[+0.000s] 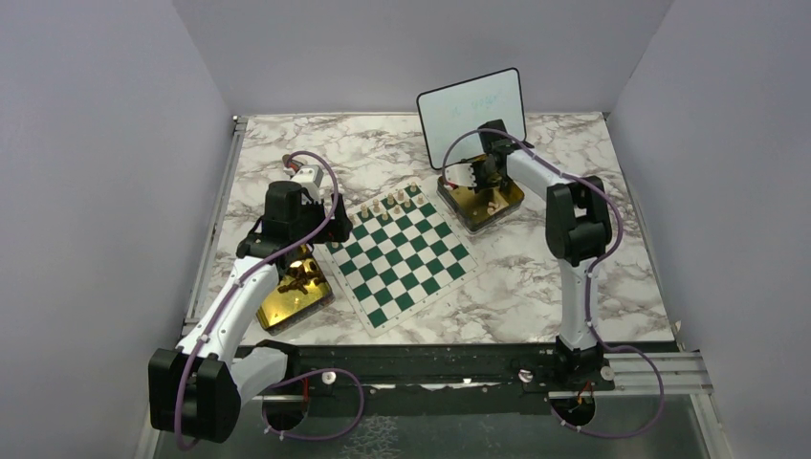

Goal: Set up the chess pieces on the board
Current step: Pick up the chess piece from the storage box, then place the chess piece on the chessboard.

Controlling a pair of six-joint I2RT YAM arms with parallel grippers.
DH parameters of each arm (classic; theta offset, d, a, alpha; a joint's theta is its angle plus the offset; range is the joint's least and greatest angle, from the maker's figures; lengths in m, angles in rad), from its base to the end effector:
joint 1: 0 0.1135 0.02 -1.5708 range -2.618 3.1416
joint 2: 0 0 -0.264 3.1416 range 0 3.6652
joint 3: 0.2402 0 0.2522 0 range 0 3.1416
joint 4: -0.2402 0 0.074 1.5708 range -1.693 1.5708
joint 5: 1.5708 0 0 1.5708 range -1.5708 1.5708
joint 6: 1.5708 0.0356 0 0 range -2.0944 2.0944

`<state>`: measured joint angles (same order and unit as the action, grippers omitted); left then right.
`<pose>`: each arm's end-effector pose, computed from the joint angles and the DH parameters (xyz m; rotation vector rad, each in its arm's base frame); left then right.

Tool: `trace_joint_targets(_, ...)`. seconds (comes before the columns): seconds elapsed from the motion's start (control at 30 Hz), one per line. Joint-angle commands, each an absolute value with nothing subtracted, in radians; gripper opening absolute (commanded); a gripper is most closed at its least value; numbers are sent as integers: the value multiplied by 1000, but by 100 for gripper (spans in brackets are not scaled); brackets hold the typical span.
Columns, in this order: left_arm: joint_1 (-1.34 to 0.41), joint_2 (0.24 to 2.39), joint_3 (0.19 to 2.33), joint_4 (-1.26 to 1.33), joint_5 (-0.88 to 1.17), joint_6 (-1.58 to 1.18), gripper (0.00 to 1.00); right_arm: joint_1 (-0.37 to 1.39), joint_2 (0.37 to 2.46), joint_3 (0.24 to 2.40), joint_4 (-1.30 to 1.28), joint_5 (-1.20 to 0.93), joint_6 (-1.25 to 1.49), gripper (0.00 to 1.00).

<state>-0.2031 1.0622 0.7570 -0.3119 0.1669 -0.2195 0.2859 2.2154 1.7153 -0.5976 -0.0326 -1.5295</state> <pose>0.2261 -0.0526 0.2646 0.0773 2.2080 -0.4197 0.4528 0.1343 0.1622 -2.1483 1.6644 -0.3456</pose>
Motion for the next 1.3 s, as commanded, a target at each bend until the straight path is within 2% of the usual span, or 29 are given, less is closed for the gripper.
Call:
trace_joint_targets(0.0,-206,1046,780,-298,166,-212,94,285,2143,1687,-612,-97,-1484,2)
trace_joint_targets(0.3,-206,1040,772,-291,177,-216,94,287,2038,1615,-538,-171,-1381,1)
trace_joint_targets(0.63,-206,1035,770,-288,182,-221,94,287,1875,1506,-395,-373,-1100,1)
trace_joint_targets(0.83,-206,1021,772,-295,147,-227,93,288,1769,1421,-214,-562,-785,1)
trace_joint_targets(0.97,-204,1022,772,-297,137,-229,93,290,1711,1316,18,-680,-498,1)
trace_joint_targets(1.13,-204,1023,770,-299,116,-245,93,304,1699,1139,453,-693,-59,1)
trace_joint_targets(1.27,-205,1026,763,-296,96,-306,90,357,1742,1087,559,-665,101,1)
